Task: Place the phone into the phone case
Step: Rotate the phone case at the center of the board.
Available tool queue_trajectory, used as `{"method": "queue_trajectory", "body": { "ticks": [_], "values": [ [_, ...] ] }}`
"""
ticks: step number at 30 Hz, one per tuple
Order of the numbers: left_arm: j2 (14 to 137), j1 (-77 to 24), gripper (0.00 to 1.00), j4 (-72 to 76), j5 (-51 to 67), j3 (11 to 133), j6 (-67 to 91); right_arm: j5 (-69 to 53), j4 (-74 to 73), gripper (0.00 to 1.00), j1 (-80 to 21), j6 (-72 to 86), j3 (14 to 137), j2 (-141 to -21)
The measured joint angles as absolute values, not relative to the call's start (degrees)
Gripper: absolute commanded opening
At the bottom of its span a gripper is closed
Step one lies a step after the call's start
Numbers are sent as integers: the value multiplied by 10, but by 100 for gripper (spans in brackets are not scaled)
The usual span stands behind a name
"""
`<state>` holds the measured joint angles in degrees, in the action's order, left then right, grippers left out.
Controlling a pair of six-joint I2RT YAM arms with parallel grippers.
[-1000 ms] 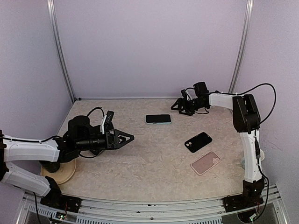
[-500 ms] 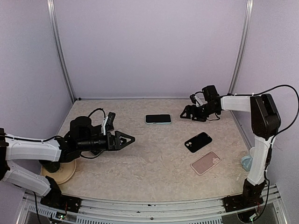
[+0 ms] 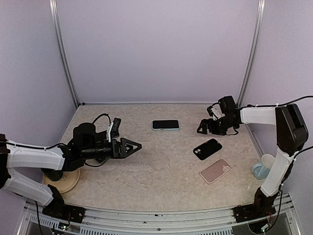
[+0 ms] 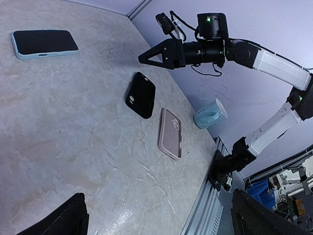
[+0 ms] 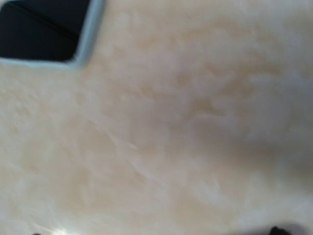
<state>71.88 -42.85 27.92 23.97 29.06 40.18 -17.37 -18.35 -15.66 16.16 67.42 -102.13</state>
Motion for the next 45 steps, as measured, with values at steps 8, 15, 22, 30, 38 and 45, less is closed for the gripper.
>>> {"method": "queue_trajectory", "body": {
  "ticks": [8,15,22,30,38,45],
  "values": [
    [719,-429,99,283,240,275,402,-123,-186,100,-156,162,611,-982],
    [718,-429,99,286,239,274,402,-103,-183,100,-154,172,568,-939],
    [708,-428,99,283,223,273,402,-101,-179,100,-151,195,516,-890],
    [702,-423,99,248,183,273,402,-103,-164,100,-151,214,487,-872],
    [677,-383,99,204,144,273,404,-112,-159,100,-151,222,476,-872],
    [660,-351,99,180,128,273,408,-117,-154,100,-151,222,469,-872]
  ]
}}
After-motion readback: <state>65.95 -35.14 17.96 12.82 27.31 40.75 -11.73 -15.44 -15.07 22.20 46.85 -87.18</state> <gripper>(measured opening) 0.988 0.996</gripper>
